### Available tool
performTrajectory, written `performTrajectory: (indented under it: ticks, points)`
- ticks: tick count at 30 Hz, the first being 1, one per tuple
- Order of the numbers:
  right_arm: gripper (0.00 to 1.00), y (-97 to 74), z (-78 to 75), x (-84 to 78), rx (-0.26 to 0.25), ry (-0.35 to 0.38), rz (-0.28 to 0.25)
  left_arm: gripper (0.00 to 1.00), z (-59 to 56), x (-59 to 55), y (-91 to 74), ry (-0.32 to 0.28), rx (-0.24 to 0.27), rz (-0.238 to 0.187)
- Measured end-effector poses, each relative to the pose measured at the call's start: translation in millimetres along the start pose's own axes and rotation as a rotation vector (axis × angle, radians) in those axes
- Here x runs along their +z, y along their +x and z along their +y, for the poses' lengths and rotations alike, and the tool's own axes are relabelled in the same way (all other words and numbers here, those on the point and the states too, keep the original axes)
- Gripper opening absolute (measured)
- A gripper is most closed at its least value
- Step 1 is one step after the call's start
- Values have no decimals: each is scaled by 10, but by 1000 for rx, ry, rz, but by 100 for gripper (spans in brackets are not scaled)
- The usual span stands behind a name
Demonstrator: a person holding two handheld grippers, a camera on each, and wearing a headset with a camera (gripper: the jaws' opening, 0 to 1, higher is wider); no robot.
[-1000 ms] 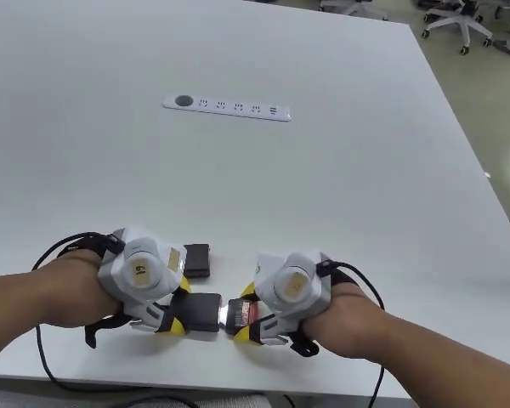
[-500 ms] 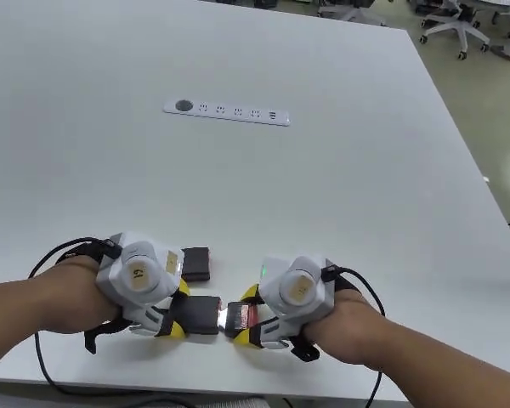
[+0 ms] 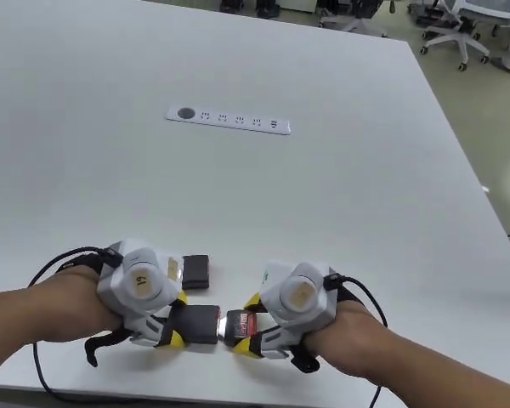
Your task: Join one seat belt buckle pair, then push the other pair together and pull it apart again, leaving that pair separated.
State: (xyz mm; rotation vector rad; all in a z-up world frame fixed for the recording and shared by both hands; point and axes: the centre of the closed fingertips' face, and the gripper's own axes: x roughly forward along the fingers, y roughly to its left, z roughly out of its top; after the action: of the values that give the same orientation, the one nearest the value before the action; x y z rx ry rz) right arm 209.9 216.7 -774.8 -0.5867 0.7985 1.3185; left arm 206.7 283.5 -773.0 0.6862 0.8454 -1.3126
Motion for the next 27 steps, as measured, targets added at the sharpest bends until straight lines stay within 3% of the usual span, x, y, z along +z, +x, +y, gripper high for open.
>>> performTrajectory:
  ticks: [9,13,18,21,27]
  points:
    - [33,-256,-14,81,-4,-18,-24,34,37,168,-246,-60,25,-35]
    - [33,-375,-99,82,-25,-19,-37,34,174,224,-312,-58,50,-68]
    - [32,-490,-362,-38,-82,-3,-31,35,371,365,-413,-26,112,-101]
    - [32,-570,-512,-108,-116,8,-26,37,473,355,-424,-34,122,-95]
    - [32,-719,-738,-263,-175,11,-2,40,672,227,-389,-32,145,-59]
